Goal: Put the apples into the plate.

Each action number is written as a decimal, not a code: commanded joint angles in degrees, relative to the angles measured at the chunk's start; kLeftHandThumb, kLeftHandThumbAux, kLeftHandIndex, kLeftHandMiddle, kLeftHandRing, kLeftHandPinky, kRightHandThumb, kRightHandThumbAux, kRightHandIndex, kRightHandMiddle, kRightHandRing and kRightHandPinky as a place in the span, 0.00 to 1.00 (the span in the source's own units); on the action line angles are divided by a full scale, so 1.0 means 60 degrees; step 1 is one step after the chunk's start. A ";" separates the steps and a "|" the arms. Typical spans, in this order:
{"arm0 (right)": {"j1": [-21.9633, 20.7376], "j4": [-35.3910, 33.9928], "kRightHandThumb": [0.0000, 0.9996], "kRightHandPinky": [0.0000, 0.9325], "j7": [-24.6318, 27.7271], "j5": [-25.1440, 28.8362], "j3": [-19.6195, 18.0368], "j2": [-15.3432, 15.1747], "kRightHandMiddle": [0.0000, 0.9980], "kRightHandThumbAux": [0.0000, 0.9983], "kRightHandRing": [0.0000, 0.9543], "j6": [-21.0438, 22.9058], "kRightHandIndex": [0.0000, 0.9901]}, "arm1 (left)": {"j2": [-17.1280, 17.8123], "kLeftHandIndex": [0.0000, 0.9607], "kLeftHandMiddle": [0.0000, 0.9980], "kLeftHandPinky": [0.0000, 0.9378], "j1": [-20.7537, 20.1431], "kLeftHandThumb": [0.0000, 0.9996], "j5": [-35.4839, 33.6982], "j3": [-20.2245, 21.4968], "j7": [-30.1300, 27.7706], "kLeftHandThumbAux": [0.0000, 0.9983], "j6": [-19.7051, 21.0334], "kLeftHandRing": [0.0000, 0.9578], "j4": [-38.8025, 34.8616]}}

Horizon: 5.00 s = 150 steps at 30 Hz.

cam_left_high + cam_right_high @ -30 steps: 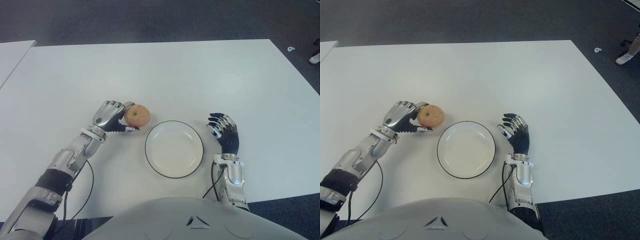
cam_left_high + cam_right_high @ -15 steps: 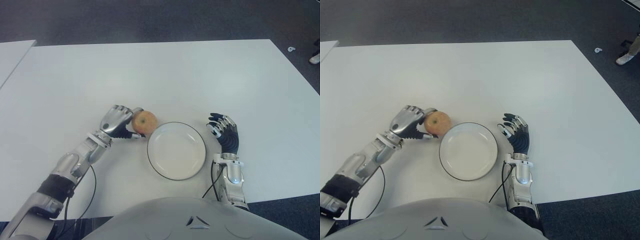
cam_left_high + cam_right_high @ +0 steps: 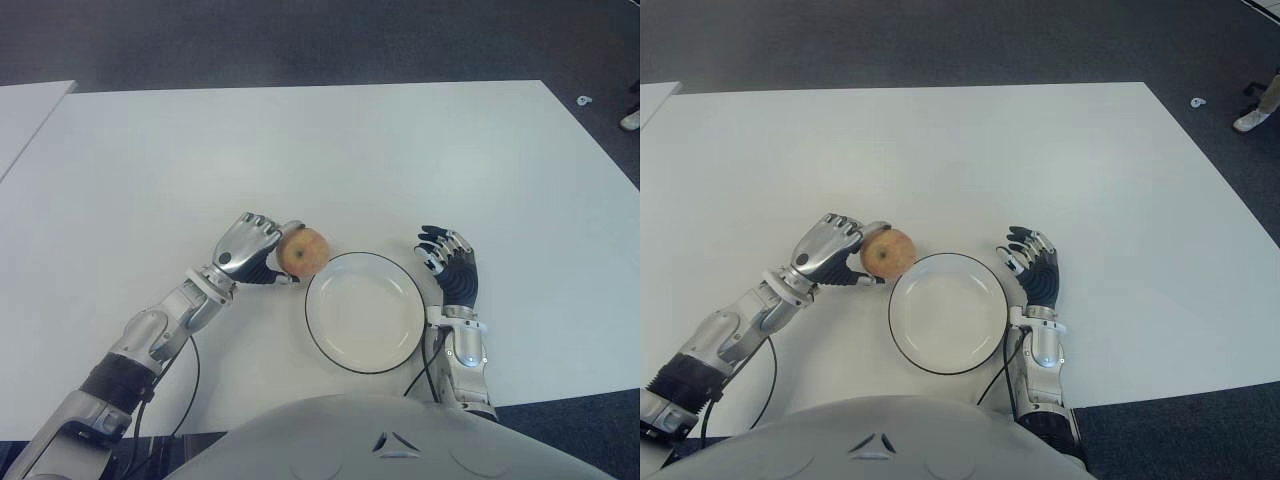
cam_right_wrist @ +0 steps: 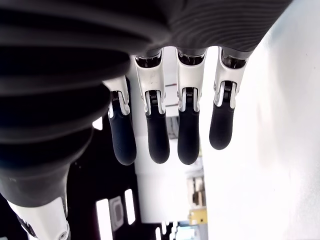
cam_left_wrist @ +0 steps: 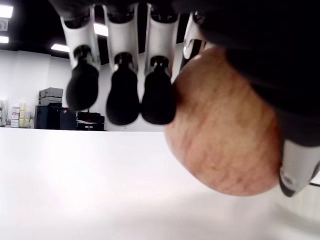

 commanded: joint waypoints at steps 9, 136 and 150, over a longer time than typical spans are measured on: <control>0.0638 0.1676 0.69 0.40 -0.0220 -0.0092 0.0237 0.0580 0.38 0.73 0.38 0.0920 0.41 | -0.0234 0.46 0.78 0.77 0.0438 0.73 0.0476 -0.0915 -0.0430 0.70 -0.0361 0.78 -0.0354; 0.0271 0.2612 0.69 0.38 -0.0489 -0.0534 0.0302 0.0762 0.37 0.73 0.38 0.0459 0.41 | -0.0503 0.46 0.83 0.84 0.0583 0.72 0.1149 -0.1147 -0.0168 0.70 -0.0923 0.83 -0.0994; 0.0244 0.2642 0.69 0.42 -0.0543 -0.0558 0.0262 0.0707 0.37 0.73 0.39 0.0516 0.41 | -0.0529 0.46 0.83 0.83 0.0290 0.72 0.1119 -0.1362 -0.0425 0.70 -0.0926 0.82 -0.0502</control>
